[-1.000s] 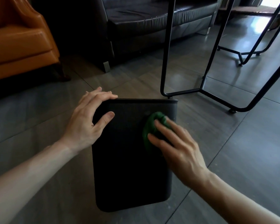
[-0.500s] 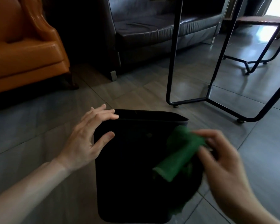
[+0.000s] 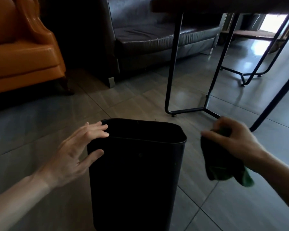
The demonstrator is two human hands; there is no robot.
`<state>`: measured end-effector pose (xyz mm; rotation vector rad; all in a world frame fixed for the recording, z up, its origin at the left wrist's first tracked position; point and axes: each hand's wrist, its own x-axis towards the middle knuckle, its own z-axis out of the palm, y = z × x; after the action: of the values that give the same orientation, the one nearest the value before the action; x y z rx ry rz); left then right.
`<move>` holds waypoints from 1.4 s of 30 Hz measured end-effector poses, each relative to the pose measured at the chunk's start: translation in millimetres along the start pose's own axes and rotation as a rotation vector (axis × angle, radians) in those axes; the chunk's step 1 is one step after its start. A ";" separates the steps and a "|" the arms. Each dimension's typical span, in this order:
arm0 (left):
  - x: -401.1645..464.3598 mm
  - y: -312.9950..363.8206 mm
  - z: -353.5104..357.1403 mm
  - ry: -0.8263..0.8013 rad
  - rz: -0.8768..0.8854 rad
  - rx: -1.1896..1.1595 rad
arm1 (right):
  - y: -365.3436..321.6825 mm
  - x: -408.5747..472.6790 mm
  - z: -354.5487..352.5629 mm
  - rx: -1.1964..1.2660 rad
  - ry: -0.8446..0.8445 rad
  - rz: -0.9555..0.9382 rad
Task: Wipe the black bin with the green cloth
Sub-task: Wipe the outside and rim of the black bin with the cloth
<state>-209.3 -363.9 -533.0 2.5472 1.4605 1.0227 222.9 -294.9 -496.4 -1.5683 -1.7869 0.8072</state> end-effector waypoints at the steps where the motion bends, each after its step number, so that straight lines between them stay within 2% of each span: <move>1: -0.1 -1.5 1.0 0.002 0.007 -0.007 | -1.3 4.7 8.6 -0.089 -0.028 -0.068; 3: 1.3 -3.6 1.8 -0.004 0.016 -0.015 | 3.2 17.5 12.2 -0.177 -0.098 -0.211; 8: 3.2 -5.2 2.6 -0.006 0.004 -0.031 | -10.9 25.2 20.2 -0.329 -0.332 -0.389; 13: 10.2 7.5 -1.7 0.008 0.005 0.047 | -21.6 14.8 14.3 -0.370 -0.346 -0.465; 15: 22.5 23.6 -2.4 0.033 0.070 0.123 | -30.4 5.6 17.0 -0.352 -0.330 -0.484; 20: 64.0 84.5 6.9 0.103 0.307 0.180 | -71.9 -11.7 27.3 -0.332 -0.221 -0.539; 23: 73.4 107.4 13.5 0.119 0.347 0.132 | -98.6 -18.2 30.8 -0.394 -0.181 -0.545; 29: 59.3 100.4 19.4 0.025 0.223 0.133 | -130.8 -26.6 40.0 -0.498 -0.073 -0.510; 34: 55.8 90.7 23.9 0.052 0.109 0.136 | -133.4 -23.6 51.6 -0.518 0.041 -0.486; 38: 54.3 81.6 27.7 0.068 0.078 0.103 | -121.6 -23.4 49.6 -0.170 0.160 -0.528; 42: 60.0 71.8 26.3 0.035 0.013 0.063 | -112.2 -19.5 51.1 0.101 0.493 -0.621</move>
<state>-119.7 -349.8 -498.1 2.5982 1.5102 1.0441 116.1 -328.7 -441.5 -0.9402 -1.6744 0.1845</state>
